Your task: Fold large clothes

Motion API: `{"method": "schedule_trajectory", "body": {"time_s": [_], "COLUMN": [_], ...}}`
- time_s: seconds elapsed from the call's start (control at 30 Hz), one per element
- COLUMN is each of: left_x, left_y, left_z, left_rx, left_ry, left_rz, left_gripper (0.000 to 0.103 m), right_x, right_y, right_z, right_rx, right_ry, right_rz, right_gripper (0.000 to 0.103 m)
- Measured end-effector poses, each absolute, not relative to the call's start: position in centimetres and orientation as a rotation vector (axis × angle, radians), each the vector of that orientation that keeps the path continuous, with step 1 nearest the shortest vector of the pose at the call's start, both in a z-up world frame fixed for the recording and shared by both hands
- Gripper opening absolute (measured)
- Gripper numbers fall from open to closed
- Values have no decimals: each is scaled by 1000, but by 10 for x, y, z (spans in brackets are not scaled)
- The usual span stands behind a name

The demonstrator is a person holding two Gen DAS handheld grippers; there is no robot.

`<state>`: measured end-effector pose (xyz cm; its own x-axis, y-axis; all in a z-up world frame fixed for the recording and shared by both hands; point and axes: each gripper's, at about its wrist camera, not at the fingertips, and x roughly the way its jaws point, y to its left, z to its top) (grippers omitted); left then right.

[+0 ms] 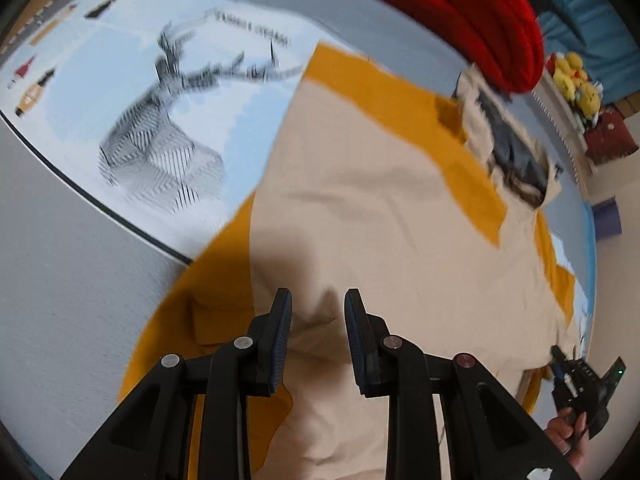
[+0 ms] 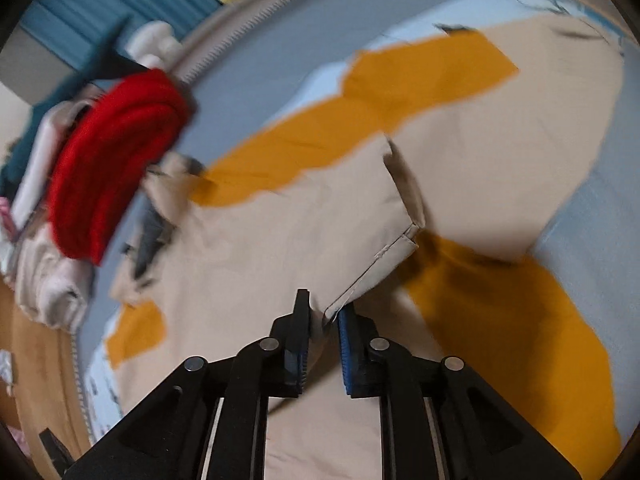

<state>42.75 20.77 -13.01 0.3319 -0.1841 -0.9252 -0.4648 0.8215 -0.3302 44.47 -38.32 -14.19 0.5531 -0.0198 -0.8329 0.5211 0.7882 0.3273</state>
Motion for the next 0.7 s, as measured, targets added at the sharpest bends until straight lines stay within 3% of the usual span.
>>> {"method": "schedule_trajectory", "body": {"time_s": [0.23,0.47,0.7], "left_x": [427,425,429], "left_y": [203,204,182], "left_z": [-155,-143,-132], "left_rx": [-530,-556,-499], "left_ry": [1336,1300,1285], "left_rz": [254,273,194], "left_gripper": [24,23,24], "right_x": [434,418,457], "right_y": [-387,-412,-408], "right_z": [-118,-101,-173], "right_rx": [522,547,646], "right_ry": [849,761,1052], "right_rz": [-416,-569,-249], "right_gripper": [36,37,37]}}
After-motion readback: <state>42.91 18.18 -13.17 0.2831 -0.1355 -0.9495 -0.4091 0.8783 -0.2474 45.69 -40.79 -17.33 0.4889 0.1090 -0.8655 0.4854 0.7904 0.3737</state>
